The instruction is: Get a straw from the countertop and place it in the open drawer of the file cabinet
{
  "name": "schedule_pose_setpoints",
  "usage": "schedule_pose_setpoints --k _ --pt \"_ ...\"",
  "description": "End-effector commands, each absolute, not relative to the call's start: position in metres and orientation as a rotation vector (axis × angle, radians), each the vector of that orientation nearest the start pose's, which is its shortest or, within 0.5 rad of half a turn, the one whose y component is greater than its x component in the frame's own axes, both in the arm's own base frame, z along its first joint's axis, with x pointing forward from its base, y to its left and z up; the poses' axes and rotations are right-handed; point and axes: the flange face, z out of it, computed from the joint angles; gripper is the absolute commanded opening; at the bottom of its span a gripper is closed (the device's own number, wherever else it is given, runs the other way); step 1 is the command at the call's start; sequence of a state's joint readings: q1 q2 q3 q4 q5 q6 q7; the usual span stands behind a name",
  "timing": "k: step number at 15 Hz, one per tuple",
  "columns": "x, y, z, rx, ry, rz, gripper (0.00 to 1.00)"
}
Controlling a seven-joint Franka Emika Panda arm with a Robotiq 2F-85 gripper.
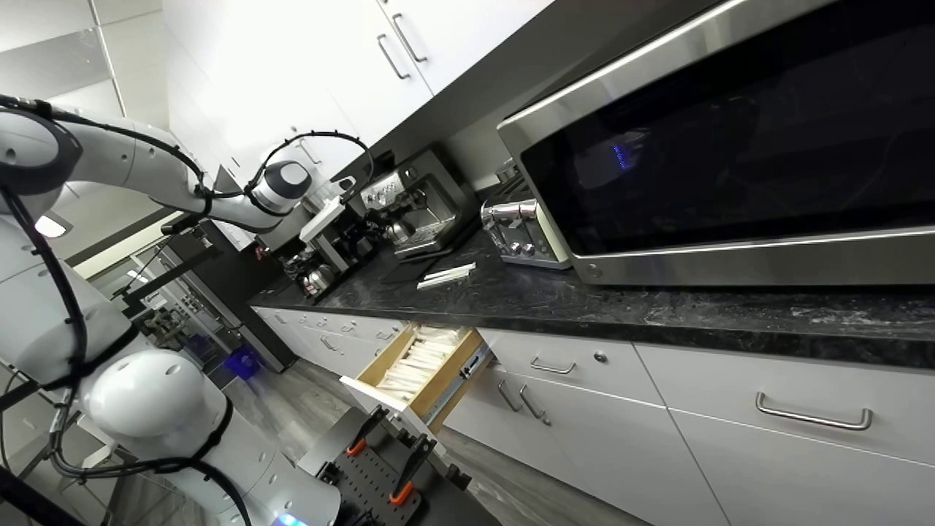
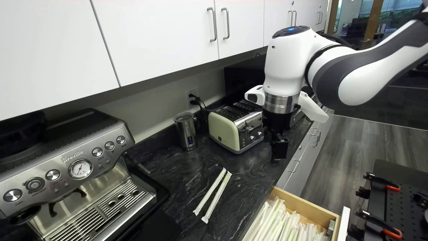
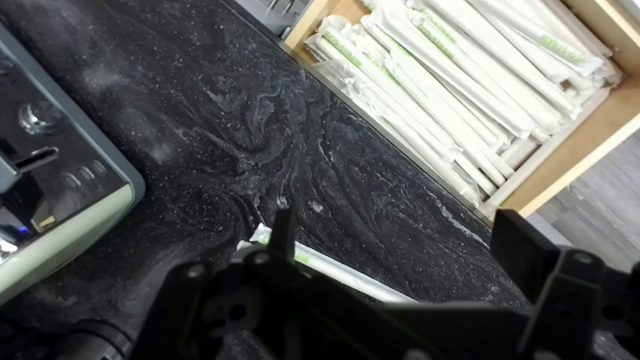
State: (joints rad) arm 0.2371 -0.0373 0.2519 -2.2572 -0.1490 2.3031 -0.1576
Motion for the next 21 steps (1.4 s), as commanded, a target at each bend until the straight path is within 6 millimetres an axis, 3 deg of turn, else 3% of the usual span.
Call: schedule_pose_setpoints --k 1,9,13,16,17,21 --pt "0.483 0.259 0.377 -2.963 -1.491 -0.176 1.0" --pt "0.561 0.28 0.334 -2.509 -2.055 -0.214 1.0" --pt "0.587 0.284 0.303 -2.233 -2.303 -0.189 1.0" --pt "0.576 0.289 0.302 -2.035 -2.505 -0.087 1.0" --pt "0.579 0.285 0.291 -2.133 -2.403 -0.117 1.0" --pt "0.576 0.292 0.291 -2.064 -2.466 -0.109 1.0"
